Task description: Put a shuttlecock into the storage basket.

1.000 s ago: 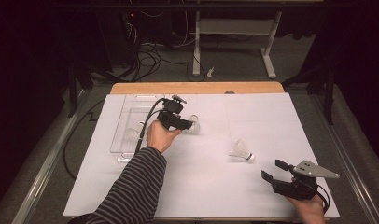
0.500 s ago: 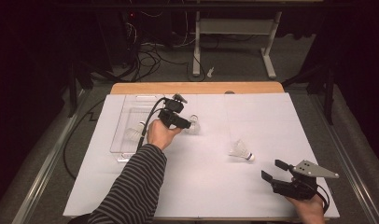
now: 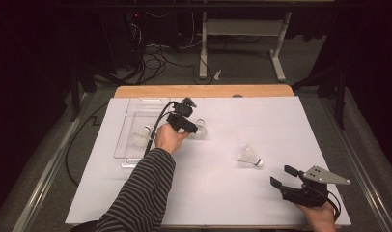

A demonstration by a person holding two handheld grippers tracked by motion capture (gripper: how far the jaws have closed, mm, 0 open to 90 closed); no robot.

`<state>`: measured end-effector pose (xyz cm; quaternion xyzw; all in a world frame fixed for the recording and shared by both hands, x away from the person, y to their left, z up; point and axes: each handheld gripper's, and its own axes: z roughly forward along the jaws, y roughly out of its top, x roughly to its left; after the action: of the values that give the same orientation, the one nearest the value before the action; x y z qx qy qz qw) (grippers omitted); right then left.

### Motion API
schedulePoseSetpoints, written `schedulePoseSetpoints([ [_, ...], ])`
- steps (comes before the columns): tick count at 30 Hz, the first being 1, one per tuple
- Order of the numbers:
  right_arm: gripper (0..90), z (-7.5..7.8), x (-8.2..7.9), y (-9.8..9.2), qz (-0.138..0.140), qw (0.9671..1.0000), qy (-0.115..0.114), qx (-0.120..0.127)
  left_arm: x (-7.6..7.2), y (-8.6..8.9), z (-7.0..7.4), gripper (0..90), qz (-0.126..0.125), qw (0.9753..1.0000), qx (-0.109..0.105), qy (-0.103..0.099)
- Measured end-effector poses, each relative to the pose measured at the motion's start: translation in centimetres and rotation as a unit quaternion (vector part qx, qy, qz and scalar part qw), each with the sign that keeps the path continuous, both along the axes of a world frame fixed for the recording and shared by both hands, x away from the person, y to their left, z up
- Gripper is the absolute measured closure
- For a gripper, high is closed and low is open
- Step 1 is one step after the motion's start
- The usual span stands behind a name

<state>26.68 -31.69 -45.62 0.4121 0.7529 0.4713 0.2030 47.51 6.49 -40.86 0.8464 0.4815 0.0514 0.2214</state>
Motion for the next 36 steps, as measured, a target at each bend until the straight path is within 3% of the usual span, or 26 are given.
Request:
schedulePoseSetpoints([
  [20,28.5,-0.01,0.01,0.05,0.001,1.0,0.002,0.001,0.78,0.23,-0.61,74.0,0.01,0.9997,-0.016,0.015],
  [36,28.5,-0.02,0.02,0.0,0.001,1.0,0.001,0.0,0.77,-0.03,-0.7,88.1,0.006,0.9999,-0.007,0.014],
])
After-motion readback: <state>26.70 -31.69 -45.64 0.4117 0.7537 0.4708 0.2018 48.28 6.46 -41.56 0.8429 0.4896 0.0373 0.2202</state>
